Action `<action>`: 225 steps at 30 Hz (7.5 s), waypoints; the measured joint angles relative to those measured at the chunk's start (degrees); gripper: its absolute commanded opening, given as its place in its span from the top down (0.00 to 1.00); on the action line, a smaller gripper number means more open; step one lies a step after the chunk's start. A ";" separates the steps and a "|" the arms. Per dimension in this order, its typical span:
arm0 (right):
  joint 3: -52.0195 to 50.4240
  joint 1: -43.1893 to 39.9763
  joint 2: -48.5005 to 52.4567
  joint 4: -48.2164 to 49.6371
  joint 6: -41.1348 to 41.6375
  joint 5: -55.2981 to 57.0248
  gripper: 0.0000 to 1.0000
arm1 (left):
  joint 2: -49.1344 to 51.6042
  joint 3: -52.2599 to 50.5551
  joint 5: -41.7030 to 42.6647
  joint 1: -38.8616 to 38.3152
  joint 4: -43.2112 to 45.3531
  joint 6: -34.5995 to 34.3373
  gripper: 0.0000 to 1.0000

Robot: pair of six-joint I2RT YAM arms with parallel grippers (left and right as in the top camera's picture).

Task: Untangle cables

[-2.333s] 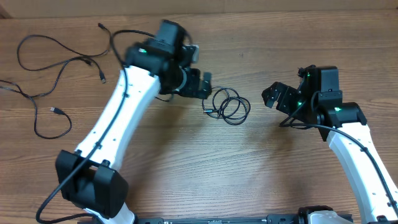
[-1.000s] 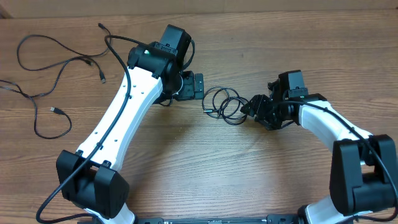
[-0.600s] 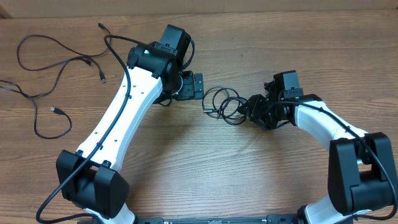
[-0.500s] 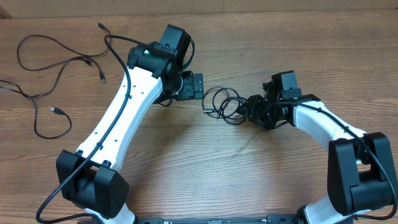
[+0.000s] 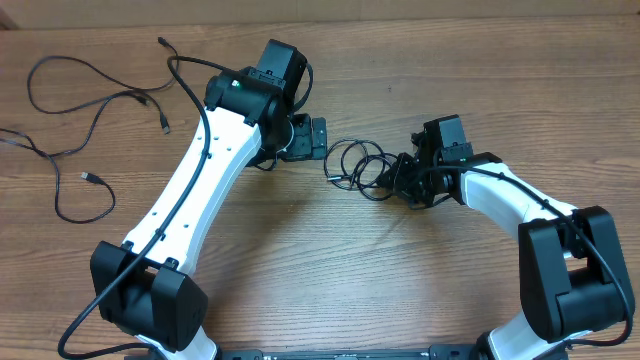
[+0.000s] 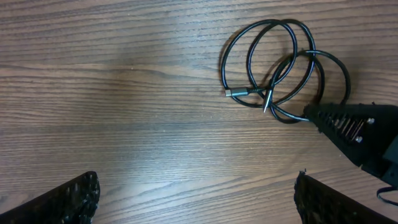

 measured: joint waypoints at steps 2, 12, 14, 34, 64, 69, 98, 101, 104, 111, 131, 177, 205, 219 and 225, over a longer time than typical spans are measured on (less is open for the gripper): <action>-0.02 0.02 0.00 0.13 0.00 0.11 0.96 | 0.00 0.00 -0.02 0.00 -0.02 0.00 0.00; -0.07 -2.75 -3.02 -0.13 -2.89 -7.58 0.96 | 0.00 0.00 0.37 0.00 0.07 0.00 0.00; -0.07 -3.67 -6.29 -0.09 -4.66 -11.06 0.96 | 0.00 0.00 1.16 0.00 0.17 0.00 0.00; -0.07 -4.48 -37.99 9.11 -1.90 -28.26 0.96 | 0.00 0.00 15.54 -0.02 2.80 4.02 0.00; -0.09 -7.15 -38.27 17.29 7.67 -36.28 0.96 | 0.00 -0.02 -4.02 0.07 -7.48 2.71 0.05; -0.09 -7.89 -38.27 7.69 3.50 -32.63 0.96 | 0.00 -0.02 -7.87 1.66 -8.94 1.36 0.07; -0.17 -8.20 -38.27 -8.22 -2.40 -3.45 0.96 | 0.00 -0.02 -2.99 4.55 -7.32 0.72 0.00; -0.17 -8.20 -38.27 -5.40 -1.57 -7.17 0.96 | 0.00 -0.02 1.99 4.55 -5.44 2.60 0.00; -0.17 -8.20 -38.27 -3.08 0.72 -10.62 0.96 | 0.00 -0.02 5.35 4.46 -4.63 3.80 0.00; -0.17 -8.20 -38.27 0.33 3.69 -19.65 0.96 | 0.00 -0.02 8.13 1.90 -2.47 5.07 0.00; -0.17 -8.20 -38.27 3.56 6.19 -31.45 0.96 | 0.02 -9.79 9.14 -0.31 10.93 4.96 0.01; -0.17 -8.20 -38.27 2.82 6.19 -31.17 0.96 | 2.93 -20.83 -0.81 -3.04 25.18 -2.58 0.50; -0.17 -8.20 -38.27 2.49 5.90 -26.16 0.96 | 2.95 -9.92 -13.90 9.90 -0.02 -4.28 0.48; -0.17 -8.20 -38.27 2.47 5.97 -24.59 0.96 | 3.15 -12.00 3.39 3.54 10.38 -4.26 0.29; -0.17 -8.20 -38.27 2.47 5.95 -24.55 0.96 | 5.07 -16.26 2.67 0.37 17.35 -8.92 0.30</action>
